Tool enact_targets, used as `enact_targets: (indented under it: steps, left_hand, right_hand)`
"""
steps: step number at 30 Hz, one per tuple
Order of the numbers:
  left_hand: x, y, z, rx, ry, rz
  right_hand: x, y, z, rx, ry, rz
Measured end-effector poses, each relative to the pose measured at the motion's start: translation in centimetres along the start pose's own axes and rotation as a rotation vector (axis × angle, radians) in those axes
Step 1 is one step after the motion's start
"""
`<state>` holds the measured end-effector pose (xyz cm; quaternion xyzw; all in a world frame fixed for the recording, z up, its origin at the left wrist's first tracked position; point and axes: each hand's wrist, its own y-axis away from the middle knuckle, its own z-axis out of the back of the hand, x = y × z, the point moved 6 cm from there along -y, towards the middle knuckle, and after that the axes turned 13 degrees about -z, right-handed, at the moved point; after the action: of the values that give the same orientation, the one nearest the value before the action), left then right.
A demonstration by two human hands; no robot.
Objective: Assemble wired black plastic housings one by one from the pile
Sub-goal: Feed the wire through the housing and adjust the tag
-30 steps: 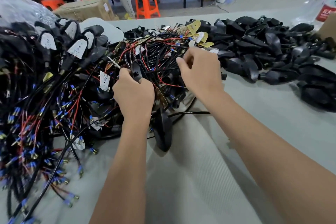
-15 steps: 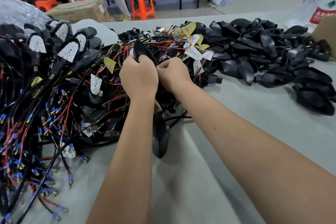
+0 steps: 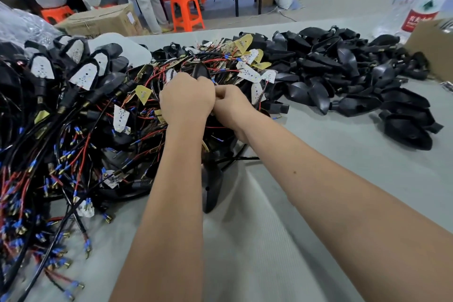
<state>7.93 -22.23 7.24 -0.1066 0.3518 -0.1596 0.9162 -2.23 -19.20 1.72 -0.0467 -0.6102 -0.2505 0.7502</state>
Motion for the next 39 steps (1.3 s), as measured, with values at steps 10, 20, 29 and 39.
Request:
enact_targets:
  steps: [10, 20, 29, 39]
  left_hand:
    - [-0.1, -2.1, -2.3, 0.261, -0.341, -0.071]
    - [-3.1, 0.2, -0.8, 0.084, -0.156, -0.263]
    - [-8.0, 2.4, 1.4, -0.344, 0.691, -0.27]
    - [-6.3, 8.8, -10.9, 0.195, 0.793, 0.0]
  right_hand:
    - [-1.2, 1.2, 0.6, 0.105, -0.06, 0.027]
    - [-1.6, 1.4, 0.7, -0.03, 0.024, 0.047]
    - [2.8, 4.2, 9.8, -0.17, -0.486, 0.245]
    - [-6.8, 9.6, 18.8, -0.111, -0.866, 0.139]
